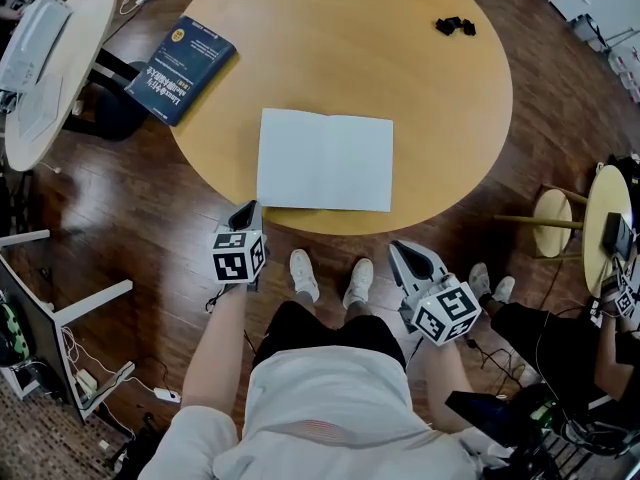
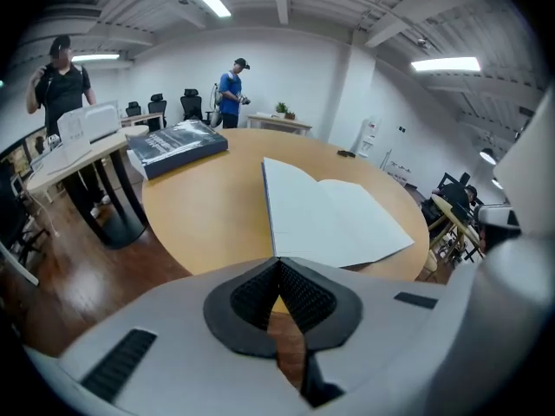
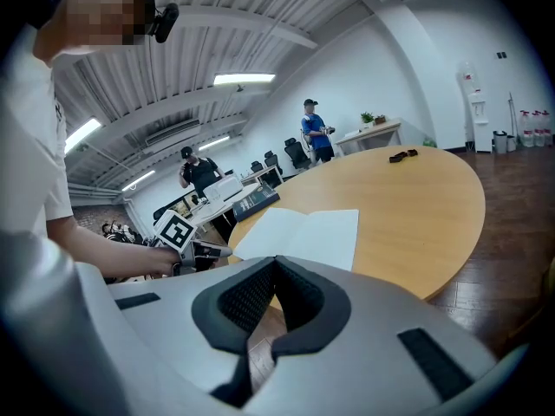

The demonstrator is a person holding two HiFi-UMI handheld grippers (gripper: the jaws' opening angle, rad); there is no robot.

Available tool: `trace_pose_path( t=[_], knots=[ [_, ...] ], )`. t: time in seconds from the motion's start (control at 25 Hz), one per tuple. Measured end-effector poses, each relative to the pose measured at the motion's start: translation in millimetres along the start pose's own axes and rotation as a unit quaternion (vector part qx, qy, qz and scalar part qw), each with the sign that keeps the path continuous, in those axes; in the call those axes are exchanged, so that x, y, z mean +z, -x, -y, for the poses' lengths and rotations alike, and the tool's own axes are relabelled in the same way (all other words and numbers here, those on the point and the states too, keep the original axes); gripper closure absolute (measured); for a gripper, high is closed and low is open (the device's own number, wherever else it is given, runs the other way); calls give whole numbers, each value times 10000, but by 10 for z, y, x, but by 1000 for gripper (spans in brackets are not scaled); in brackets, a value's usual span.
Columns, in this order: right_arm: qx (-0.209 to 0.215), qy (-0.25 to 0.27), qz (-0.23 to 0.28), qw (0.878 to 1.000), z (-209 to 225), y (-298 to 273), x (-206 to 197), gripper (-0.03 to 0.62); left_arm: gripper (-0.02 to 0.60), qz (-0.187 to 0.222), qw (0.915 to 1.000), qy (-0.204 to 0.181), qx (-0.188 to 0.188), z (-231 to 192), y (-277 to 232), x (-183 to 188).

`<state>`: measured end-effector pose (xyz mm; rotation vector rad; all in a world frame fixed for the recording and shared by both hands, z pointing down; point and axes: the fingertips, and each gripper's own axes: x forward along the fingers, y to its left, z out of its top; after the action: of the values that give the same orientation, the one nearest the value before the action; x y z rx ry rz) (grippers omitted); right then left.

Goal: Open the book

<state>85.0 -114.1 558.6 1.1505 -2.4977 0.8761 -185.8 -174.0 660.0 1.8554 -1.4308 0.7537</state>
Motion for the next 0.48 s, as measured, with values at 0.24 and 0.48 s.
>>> trace_pose_path(
  t=[0.24,0.48],
  knots=[
    [44,11,-50,10000,-77,-101,8,595,572,-159,9994,238,-174,-38,-137,-100],
    [123,84,-78,9999,-131,-134,-11,595,557,-379,9986,350,-124,-64,-187,-197]
  ],
)
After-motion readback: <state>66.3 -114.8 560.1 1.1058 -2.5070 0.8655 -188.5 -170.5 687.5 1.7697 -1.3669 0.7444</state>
